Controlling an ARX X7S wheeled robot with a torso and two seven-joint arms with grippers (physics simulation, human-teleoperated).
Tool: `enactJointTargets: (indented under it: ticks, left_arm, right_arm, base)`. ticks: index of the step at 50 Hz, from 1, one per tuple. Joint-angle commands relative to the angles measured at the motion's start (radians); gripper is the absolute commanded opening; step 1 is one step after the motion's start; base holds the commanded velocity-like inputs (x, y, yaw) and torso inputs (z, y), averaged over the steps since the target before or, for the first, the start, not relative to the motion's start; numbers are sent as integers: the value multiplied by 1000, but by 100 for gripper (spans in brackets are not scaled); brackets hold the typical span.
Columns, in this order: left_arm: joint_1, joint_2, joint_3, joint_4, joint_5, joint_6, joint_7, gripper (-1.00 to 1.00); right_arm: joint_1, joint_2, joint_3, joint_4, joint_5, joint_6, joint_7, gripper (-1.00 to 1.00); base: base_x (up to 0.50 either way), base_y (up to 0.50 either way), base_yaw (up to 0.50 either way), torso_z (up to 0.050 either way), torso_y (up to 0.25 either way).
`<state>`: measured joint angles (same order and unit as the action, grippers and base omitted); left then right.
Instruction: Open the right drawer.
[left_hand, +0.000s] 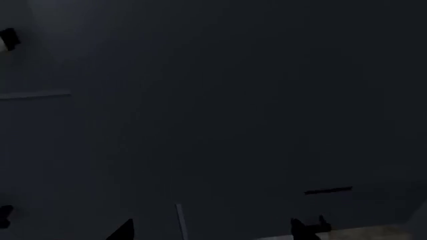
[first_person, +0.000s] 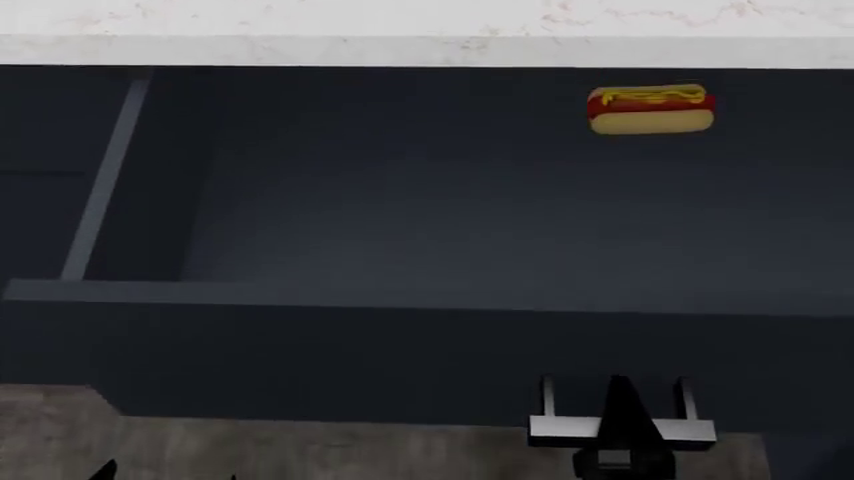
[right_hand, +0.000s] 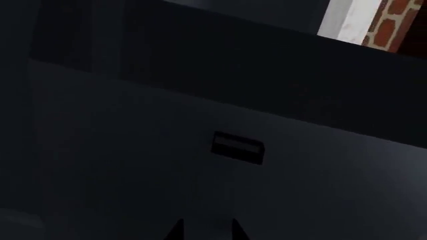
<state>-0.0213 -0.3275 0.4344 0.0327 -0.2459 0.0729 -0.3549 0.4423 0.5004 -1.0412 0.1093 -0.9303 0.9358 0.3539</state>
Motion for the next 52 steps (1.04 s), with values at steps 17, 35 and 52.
enactJointTargets:
  ticks: [17,35,52]
  left_arm:
    - [2,-6,7,10,-2,0,-8,100]
    - [0,-8,10,3,-7,8,-5,100]
    - [-2,-11,14,10,-10,1,-11,100]
  right_arm:
    - [-22,-3,-11,0,-46,-6,17,-100]
    - [-17,2,-16,-2,-55,-9,10,-100]
    - [-16,12,-20,-34,-75,9,-17,-100]
  base:
    - [-192,0,0,0,0]
    - [-187,0,0,0,-1]
    - [-183,0,0,1,-1]
